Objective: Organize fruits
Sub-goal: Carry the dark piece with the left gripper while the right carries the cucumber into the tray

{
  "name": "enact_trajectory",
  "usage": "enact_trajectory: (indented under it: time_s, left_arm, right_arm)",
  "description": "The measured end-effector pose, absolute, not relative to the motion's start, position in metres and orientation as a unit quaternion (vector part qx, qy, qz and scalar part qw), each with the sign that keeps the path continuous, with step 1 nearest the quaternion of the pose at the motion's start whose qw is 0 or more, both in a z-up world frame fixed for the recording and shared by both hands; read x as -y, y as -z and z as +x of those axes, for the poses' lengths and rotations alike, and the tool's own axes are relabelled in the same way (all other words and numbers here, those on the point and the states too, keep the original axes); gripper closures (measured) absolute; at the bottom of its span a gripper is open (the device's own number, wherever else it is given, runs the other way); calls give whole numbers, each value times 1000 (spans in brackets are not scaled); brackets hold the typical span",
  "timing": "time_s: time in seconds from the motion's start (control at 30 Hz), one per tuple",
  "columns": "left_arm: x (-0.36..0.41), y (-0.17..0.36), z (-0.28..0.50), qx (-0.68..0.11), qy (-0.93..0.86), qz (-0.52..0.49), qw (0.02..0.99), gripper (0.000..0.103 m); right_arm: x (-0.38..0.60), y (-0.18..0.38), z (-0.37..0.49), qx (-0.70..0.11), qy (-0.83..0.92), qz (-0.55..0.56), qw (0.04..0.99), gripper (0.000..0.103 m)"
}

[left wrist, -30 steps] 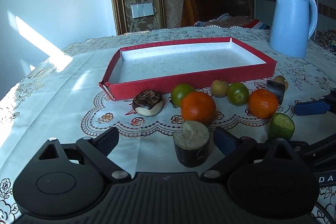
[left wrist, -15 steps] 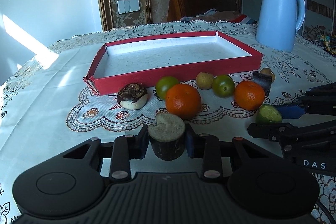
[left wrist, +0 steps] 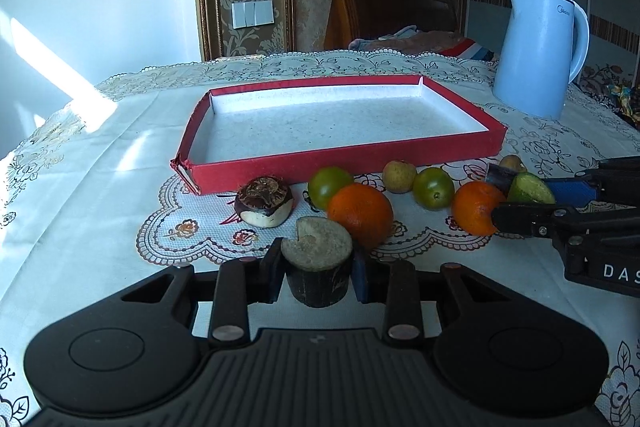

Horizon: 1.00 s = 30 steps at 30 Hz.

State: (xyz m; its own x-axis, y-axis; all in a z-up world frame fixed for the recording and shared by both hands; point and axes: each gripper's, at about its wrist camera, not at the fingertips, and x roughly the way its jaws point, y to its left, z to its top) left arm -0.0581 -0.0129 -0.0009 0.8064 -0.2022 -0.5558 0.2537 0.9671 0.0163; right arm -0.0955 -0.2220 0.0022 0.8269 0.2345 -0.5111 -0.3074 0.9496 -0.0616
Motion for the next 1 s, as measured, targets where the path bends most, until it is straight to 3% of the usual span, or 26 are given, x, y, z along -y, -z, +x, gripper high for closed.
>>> enact_trajectory:
  time_s: [0.33, 1.0]
  left_arm:
    - [29, -31, -15, -260, 120, 44, 957, 70]
    - [47, -16, 103, -306, 66, 28, 949, 70]
  right_arm:
    - [231, -16, -28, -238, -90, -44, 966, 74]
    - [228, 3, 93, -288, -47, -17, 956, 74]
